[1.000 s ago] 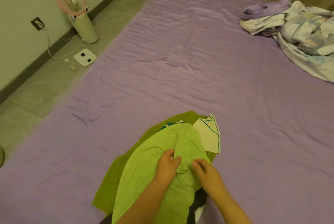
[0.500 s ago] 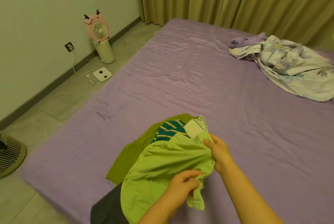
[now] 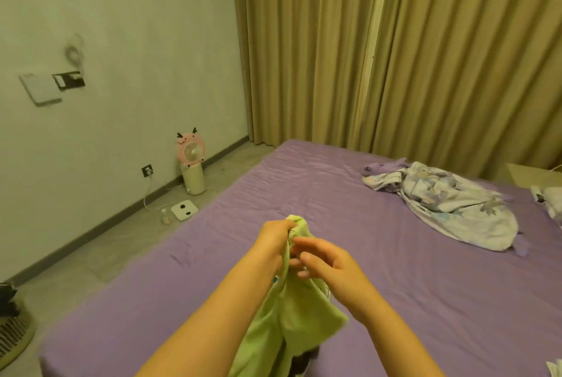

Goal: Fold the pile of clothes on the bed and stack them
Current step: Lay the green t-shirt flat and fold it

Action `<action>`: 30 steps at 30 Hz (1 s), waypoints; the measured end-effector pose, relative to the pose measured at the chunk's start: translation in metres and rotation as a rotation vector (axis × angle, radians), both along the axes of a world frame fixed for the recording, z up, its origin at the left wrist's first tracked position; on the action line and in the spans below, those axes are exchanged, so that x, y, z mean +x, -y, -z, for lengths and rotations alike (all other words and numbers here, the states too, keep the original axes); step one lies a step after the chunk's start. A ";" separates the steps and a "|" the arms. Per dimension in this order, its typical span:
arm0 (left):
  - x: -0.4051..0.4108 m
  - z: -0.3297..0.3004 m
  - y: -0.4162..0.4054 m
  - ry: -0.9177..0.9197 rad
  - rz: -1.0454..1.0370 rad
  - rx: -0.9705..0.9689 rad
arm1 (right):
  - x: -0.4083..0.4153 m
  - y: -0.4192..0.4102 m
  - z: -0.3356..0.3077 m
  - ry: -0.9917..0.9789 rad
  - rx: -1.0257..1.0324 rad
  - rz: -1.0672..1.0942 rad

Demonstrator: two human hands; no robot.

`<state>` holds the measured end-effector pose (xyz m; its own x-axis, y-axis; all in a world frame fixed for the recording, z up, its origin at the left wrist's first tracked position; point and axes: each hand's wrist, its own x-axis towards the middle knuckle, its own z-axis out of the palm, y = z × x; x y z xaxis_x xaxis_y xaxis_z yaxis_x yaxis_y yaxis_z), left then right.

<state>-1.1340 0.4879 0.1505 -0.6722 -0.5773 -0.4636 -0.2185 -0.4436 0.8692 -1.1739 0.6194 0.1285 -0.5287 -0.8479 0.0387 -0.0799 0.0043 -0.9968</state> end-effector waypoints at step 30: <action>0.047 -0.183 -0.051 -0.279 0.585 -0.752 | -0.030 -0.045 -0.183 -0.124 -0.362 0.121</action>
<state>-1.0870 0.5392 0.3332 -0.9744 -0.1983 0.1055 0.0285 0.3567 0.9338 -1.2039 0.6645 0.3117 -0.5962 -0.6998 0.3935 -0.2201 -0.3289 -0.9183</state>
